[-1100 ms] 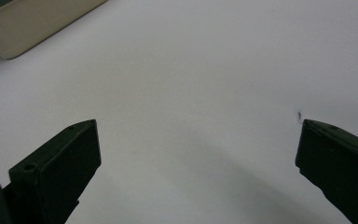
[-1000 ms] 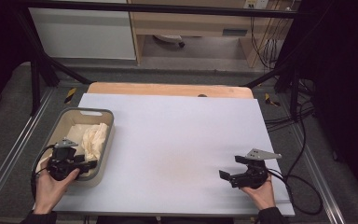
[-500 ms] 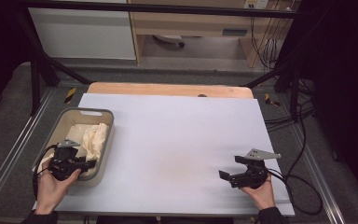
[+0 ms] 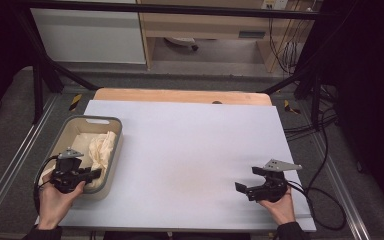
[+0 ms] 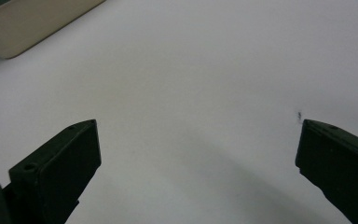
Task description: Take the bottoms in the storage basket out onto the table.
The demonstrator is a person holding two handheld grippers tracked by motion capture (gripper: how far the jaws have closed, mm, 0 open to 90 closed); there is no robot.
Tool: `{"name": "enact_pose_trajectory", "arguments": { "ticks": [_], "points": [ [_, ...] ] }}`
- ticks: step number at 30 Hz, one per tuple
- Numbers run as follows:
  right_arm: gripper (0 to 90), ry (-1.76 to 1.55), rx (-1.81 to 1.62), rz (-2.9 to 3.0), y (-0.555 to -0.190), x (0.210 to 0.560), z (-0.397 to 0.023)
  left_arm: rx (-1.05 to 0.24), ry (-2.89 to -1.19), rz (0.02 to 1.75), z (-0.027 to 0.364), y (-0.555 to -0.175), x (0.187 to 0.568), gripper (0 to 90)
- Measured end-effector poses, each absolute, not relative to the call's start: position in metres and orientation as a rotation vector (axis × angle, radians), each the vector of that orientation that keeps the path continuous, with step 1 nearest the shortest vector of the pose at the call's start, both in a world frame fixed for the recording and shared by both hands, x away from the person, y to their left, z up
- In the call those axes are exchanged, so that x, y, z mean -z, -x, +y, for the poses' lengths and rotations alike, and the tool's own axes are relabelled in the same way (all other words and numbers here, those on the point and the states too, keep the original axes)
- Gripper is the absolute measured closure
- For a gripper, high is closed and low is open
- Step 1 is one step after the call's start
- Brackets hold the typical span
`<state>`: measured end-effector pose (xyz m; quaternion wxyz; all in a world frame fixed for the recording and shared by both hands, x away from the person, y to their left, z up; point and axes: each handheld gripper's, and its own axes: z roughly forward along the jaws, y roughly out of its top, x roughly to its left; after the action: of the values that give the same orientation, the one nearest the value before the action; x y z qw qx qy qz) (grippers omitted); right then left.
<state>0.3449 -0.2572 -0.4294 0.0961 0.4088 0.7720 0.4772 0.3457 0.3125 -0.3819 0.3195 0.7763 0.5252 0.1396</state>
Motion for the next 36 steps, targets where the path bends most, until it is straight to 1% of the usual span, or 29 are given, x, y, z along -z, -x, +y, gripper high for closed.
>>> {"name": "enact_pose_trajectory", "arguments": {
  "ticks": [18,36],
  "points": [
    [0.5,-1.211,-1.417,2.282,-0.345,0.429,-0.257,-0.425,-1.904,1.333,0.32,-0.338,0.371,74.5],
    [0.5,-1.214,-1.418,2.281,-0.345,0.429,-0.257,-0.466,-1.811,1.295,0.326,-0.332,0.363,74.7]
  ]
}}
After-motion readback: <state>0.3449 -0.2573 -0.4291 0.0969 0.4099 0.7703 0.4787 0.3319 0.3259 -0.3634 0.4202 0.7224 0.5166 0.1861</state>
